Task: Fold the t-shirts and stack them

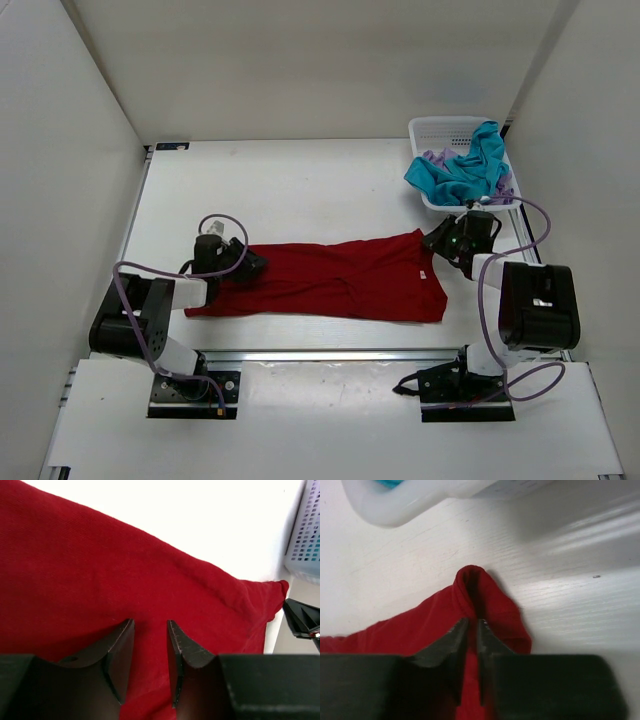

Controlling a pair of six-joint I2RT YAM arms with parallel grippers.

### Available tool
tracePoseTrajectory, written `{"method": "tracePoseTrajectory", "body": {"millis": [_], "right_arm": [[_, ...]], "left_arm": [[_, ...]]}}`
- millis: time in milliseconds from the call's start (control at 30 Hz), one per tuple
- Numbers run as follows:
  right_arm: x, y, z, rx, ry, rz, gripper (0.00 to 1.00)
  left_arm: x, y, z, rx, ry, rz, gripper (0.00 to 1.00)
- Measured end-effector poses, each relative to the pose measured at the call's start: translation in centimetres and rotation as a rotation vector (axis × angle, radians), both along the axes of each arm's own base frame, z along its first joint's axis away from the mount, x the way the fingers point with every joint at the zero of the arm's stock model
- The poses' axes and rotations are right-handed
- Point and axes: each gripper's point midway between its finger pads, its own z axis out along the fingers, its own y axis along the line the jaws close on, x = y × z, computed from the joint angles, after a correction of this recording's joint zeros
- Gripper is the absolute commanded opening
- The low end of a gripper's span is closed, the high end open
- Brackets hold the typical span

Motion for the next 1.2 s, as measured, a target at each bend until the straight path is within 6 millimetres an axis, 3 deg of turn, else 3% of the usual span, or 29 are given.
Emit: {"method": "tracePoseTrajectory", "body": {"millis": [67, 200, 333, 467, 600, 967, 1100, 1200], "right_arm": [[0.1, -0.1, 0.0, 0.006, -0.002, -0.004, 0.35], [0.3, 0.1, 0.5, 0.016, -0.027, 0.004, 0.38], [0.7, 0.6, 0.9, 0.036, -0.039, 0.032, 0.29], [1.8, 0.9, 0.8, 0.051, -0.034, 0.046, 0.14], [1.7, 0.8, 0.0, 0.055, -0.011, 0.037, 0.00], [1.7, -1.9, -1.2, 0.034, 0.029, -0.070, 0.00], [1.5, -2.1, -1.4, 0.032, 0.046, -0.083, 0.13], [1.0, -1.5, -0.5, 0.021, 0.031, -0.074, 0.23]], "left_arm": [[0.2, 0.3, 0.0, -0.007, -0.004, 0.008, 0.43], [0.2, 0.4, 0.0, -0.007, -0.007, 0.009, 0.44], [0.2, 0.4, 0.1, -0.003, -0.011, 0.005, 0.44], [0.2, 0.5, 0.1, -0.003, -0.011, 0.009, 0.43], [0.4, 1.0, 0.0, -0.008, -0.008, 0.020, 0.43], [0.5, 2.1, -0.1, -0.072, -0.003, 0.058, 0.44], [0.5, 2.5, 0.0, -0.080, 0.000, 0.076, 0.43], [0.2, 2.5, 0.2, -0.078, 0.001, 0.078, 0.44]]}}
